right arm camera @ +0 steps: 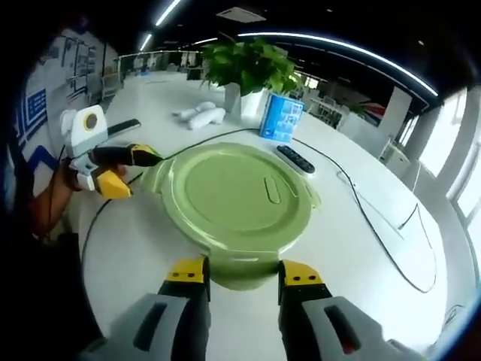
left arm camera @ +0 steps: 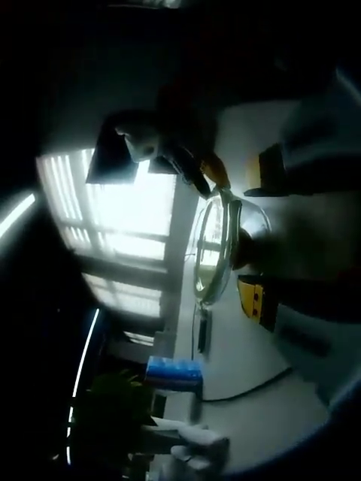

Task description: Pick up the tomato from the tabletop place it into the food storage container close the lid and lock the latches

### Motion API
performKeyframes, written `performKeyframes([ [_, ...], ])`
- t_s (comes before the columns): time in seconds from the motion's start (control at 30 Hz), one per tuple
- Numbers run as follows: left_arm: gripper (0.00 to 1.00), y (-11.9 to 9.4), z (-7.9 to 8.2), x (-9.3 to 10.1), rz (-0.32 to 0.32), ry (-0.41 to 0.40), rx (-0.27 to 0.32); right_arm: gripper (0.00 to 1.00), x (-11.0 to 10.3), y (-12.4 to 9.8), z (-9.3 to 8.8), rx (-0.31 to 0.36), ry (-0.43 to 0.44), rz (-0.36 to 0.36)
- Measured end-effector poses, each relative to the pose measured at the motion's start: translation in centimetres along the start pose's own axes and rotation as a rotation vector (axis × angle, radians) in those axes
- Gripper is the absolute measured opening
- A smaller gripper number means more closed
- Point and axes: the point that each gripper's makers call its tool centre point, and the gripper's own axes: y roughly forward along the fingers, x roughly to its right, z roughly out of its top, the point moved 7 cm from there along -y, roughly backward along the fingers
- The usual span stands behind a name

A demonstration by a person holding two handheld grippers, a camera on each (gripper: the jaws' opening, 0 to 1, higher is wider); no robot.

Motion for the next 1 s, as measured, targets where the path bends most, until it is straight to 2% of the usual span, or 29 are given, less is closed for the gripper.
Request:
performKeyframes([
  [0.27,0.33,0.0,0.0,0.0,-0.001,-0.002,-0.001,0.29,-0.1,-0.1,0.0,0.007,0.018,0.015],
  [0.47,0.33,0.1,0.0,0.0,0.002,-0.001,-0.002,0.29,-0.1,-0.1,-0.1,0.011,0.003,0.000],
  [0.73,0.34,0.0,0.1,-0.2,0.013,-0.015,0.005,0.29,-1.3,-0.9,-0.3,0.031,0.036,-0.006],
  [0.8,0.36,-0.1,0.7,0.0,-0.005,-0.062,0.037,0.29,-1.6,-1.0,-0.4,0.035,0.043,-0.016],
  [0.87,0.36,-0.2,1.2,-0.2,-0.006,-0.101,0.031,0.29,-1.8,-1.2,-0.4,0.039,0.053,-0.023],
  [0.93,0.36,-0.2,1.7,-0.3,-0.010,-0.089,0.011,0.29,-2.3,-1.4,-0.5,0.043,0.053,-0.032],
  [1.0,0.36,-0.1,2.5,-0.5,0.008,-0.009,-0.022,0.29,-2.4,-1.5,-0.5,0.052,0.058,-0.038],
])
